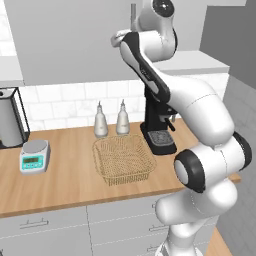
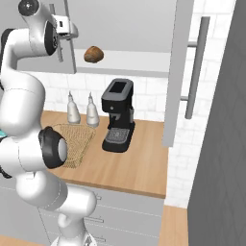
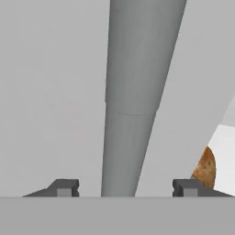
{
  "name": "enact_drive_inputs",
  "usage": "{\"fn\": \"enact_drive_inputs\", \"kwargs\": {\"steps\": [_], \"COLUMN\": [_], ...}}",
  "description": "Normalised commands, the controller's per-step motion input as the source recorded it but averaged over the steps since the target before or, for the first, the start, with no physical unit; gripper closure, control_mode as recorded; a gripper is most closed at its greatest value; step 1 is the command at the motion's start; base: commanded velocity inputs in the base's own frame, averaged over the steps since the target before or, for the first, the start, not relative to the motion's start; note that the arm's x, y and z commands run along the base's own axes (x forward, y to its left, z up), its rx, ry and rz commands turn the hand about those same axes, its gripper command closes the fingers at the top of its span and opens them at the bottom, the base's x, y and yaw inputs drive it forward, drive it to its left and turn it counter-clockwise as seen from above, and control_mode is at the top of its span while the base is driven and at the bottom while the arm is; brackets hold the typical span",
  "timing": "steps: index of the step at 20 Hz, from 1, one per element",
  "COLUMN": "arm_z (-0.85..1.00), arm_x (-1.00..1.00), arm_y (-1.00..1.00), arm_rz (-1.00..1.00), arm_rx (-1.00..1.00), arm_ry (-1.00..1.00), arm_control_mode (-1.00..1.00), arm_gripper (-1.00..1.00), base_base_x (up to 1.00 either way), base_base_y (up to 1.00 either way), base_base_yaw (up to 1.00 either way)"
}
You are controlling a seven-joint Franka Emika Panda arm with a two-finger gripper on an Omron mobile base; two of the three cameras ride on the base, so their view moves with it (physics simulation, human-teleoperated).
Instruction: Open the cabinet, pick up the bread from the cabinet and place it in the basket. Then move the basket to the dining counter.
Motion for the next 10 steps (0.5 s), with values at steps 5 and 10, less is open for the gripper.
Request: {"fn": "enact_drive_inputs", "kwargs": {"steps": [5,10], "arm_z": [-0.78,-0.72], "arm_x": [0.25,0.35], "arm_y": [0.98,1.00], "arm_rz": [0.03,0.09], "arm_rx": [0.00,0.01], "arm_ry": [-0.19,-0.09], "arm_control_mode": [-1.00,-1.00], "arm_gripper": [1.00,1.00], "base_base_x": [0.00,0.00], "base_base_y": [0.00,0.00], "base_base_yaw": [0.00,0.00]}}
